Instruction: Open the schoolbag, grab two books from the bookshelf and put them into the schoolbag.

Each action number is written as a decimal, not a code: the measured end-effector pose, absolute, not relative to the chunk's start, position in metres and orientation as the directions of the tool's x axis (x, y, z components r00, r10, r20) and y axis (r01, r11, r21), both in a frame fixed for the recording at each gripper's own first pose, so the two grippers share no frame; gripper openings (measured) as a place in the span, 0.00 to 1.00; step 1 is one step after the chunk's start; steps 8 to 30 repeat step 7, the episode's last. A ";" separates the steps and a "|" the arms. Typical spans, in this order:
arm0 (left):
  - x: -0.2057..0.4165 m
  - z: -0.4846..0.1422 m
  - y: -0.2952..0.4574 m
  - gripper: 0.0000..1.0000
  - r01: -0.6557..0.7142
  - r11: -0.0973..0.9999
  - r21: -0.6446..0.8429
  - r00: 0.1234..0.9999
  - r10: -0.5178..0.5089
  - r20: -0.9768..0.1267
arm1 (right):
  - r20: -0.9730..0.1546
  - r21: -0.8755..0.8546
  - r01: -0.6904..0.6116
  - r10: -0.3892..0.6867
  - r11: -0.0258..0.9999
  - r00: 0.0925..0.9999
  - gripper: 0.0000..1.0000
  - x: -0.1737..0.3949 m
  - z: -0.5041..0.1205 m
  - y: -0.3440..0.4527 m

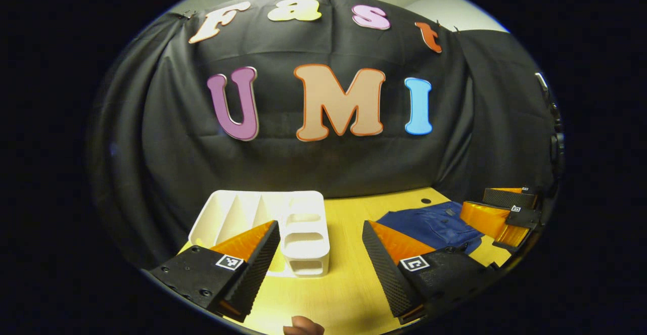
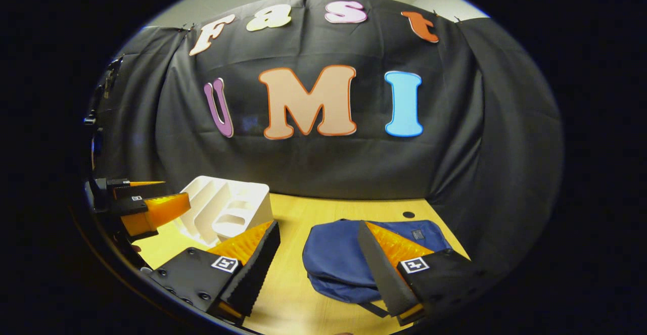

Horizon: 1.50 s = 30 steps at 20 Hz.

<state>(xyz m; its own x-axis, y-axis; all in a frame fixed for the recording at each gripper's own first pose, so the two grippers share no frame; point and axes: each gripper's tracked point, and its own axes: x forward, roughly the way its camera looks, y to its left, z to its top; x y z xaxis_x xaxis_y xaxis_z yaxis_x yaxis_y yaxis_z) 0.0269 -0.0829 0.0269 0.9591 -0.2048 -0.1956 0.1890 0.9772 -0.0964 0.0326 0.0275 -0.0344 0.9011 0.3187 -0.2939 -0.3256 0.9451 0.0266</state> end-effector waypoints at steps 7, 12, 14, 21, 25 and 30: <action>-0.016 0.056 -0.059 0.96 0.159 0.982 -0.099 0.980 -0.169 -0.108 | -0.184 0.098 -0.293 0.307 0.951 0.934 0.99 -0.009 0.013 0.031; -0.016 0.056 -0.059 0.96 0.159 0.982 -0.099 0.980 -0.169 -0.108 | -0.184 0.098 -0.293 0.307 0.951 0.934 0.99 -0.009 0.013 0.031; -0.016 0.056 -0.059 0.96 0.159 0.982 -0.099 0.980 -0.169 -0.108 | -0.184 0.098 -0.293 0.307 0.951 0.934 0.99 -0.009 0.013 0.031; -0.016 0.056 -0.059 0.96 0.159 0.982 -0.099 0.980 -0.169 -0.108 | -0.184 0.098 -0.293 0.307 0.951 0.934 0.99 -0.009 0.013 0.031; -0.016 0.056 -0.059 0.96 0.159 0.982 -0.099 0.980 -0.169 -0.108 | -0.184 0.098 -0.293 0.307 0.951 0.934 0.99 -0.009 0.013 0.031; -0.016 0.056 -0.059 0.96 0.159 0.982 -0.099 0.980 -0.169 -0.108 | -0.184 0.098 -0.293 0.307 0.951 0.934 0.99 -0.009 0.013 0.031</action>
